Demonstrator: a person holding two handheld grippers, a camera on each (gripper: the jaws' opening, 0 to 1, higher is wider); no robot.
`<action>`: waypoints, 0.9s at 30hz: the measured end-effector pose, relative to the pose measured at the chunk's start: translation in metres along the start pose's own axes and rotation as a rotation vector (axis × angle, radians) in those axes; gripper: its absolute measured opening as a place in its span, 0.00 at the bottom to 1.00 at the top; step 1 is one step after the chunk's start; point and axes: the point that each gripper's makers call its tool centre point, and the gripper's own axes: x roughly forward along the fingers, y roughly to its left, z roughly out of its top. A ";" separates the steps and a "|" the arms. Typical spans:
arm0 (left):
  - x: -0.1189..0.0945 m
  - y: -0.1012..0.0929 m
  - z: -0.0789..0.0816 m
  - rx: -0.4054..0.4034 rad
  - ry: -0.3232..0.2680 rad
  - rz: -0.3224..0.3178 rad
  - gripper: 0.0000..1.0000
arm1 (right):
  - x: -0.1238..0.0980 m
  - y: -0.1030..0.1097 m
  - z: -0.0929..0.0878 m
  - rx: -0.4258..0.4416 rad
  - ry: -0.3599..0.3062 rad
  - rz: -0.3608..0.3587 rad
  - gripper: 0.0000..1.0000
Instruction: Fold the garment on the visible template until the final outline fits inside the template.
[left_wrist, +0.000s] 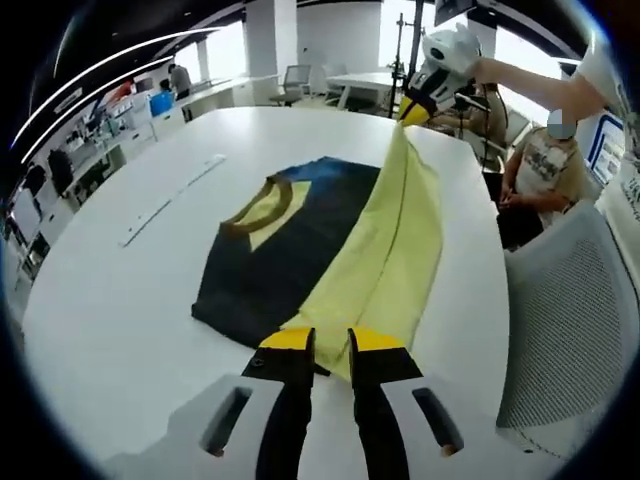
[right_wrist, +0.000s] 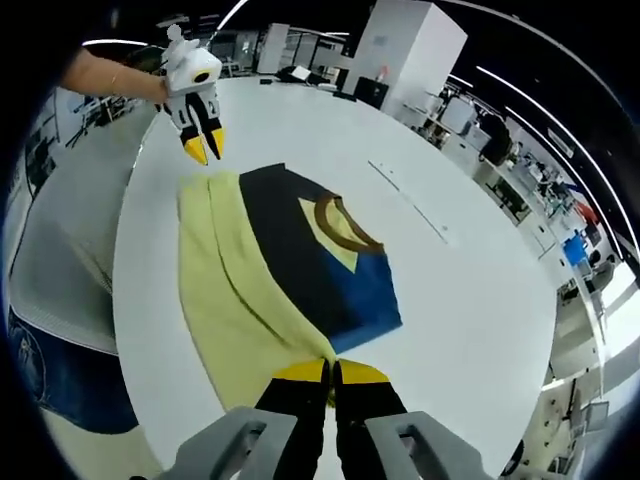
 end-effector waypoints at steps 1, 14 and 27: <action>0.003 -0.001 -0.002 0.016 0.010 -0.006 0.12 | 0.000 0.000 0.000 0.003 0.000 0.000 0.00; 0.025 -0.001 -0.024 0.068 0.080 -0.041 0.18 | 0.006 -0.002 -0.005 0.036 0.010 -0.001 0.00; 0.038 0.000 -0.034 0.186 0.128 -0.046 0.15 | 0.010 -0.001 -0.013 0.059 0.023 0.002 0.00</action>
